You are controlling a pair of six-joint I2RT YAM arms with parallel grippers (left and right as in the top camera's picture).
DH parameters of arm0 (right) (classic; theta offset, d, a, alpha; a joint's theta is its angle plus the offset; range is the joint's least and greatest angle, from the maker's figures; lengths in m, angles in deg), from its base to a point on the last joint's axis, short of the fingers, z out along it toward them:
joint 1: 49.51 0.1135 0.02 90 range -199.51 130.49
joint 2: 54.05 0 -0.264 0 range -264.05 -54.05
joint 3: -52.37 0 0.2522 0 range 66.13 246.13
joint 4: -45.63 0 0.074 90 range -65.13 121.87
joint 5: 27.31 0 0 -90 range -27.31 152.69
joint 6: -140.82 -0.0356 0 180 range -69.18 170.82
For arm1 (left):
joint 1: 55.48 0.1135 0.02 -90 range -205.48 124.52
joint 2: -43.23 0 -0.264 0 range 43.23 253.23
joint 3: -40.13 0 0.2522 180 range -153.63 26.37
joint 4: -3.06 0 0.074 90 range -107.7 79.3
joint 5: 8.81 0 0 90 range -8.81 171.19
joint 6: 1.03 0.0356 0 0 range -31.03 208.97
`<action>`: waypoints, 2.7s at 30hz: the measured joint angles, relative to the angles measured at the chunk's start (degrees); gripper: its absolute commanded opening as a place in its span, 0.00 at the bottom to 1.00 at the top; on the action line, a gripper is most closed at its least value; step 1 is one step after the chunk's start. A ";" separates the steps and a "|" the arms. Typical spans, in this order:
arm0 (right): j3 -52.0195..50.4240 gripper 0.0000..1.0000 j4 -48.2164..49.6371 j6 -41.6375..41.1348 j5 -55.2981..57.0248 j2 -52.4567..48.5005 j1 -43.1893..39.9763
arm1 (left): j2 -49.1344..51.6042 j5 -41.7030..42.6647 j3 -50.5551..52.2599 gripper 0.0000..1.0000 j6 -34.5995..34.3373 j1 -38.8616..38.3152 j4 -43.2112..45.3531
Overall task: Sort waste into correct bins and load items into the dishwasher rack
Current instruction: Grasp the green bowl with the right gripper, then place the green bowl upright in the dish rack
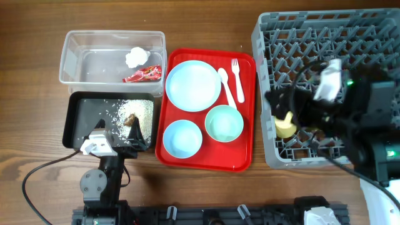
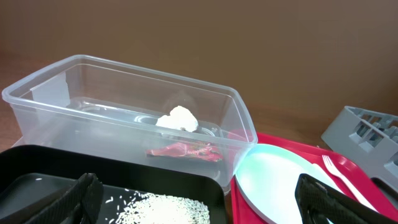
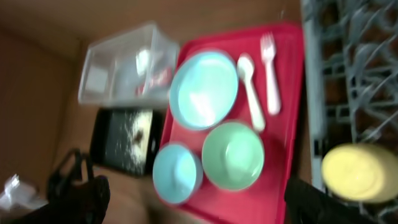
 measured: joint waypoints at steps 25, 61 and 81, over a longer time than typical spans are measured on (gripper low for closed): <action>-2.82 0.56 4.94 -6.38 25.42 -42.27 22.73 | 0.00 -0.02 0.00 1.00 0.00 0.00 -0.02; -8.11 0.04 9.07 -10.27 86.93 -2.47 19.34 | 0.00 -0.02 0.00 1.00 0.00 0.00 -0.02; -8.15 0.04 13.60 -6.03 98.07 -26.80 3.74 | 0.00 -0.02 0.00 1.00 0.00 0.00 -0.02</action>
